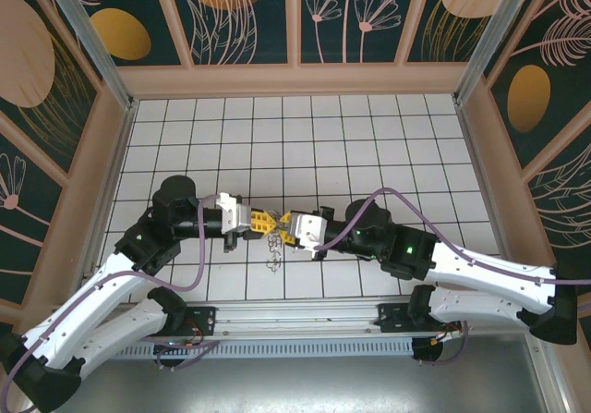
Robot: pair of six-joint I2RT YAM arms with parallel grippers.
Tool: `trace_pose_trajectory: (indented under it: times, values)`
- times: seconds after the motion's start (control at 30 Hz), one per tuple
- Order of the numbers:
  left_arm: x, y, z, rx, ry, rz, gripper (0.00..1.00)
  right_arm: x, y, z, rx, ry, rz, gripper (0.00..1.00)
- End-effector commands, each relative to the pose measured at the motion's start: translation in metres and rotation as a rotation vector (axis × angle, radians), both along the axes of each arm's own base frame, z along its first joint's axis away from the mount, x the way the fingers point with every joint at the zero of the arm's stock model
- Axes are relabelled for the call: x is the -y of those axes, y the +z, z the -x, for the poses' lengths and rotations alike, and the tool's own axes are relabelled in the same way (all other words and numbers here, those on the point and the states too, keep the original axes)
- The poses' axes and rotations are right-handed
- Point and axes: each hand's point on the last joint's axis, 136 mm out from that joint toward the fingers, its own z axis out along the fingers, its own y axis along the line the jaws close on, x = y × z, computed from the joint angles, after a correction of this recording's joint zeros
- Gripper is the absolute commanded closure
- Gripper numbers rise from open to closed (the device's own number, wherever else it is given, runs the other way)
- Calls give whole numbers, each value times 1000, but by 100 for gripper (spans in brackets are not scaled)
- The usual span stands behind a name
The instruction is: Put the keys on the keyring
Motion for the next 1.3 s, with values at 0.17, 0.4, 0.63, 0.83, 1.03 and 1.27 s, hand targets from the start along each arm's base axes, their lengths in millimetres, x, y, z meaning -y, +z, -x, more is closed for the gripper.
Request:
trace_pose_trajectory:
  times: [0.17, 0.4, 0.63, 0.83, 1.03, 1.27]
  values:
    - [0, 9, 9, 39, -48, 28, 100, -5, 23, -5, 15, -6, -55, 95]
    - [-2, 2, 2, 42, -1, -9, 100, 0, 26, -17, 58, -66, -20, 100]
    - [-10, -7, -20, 61, 141, -93, 82, 10, 21, -32, 90, -142, 131, 100]
    - [-15, 3, -38, 97, 239, -112, 80, 17, 7, -45, 78, -217, 293, 100]
    - [-15, 17, -40, 126, 259, -80, 79, 13, -2, -52, 31, -251, 382, 100]
    - [-9, 12, -41, 106, 225, -77, 79, 3, 6, -55, -10, -258, 390, 100]
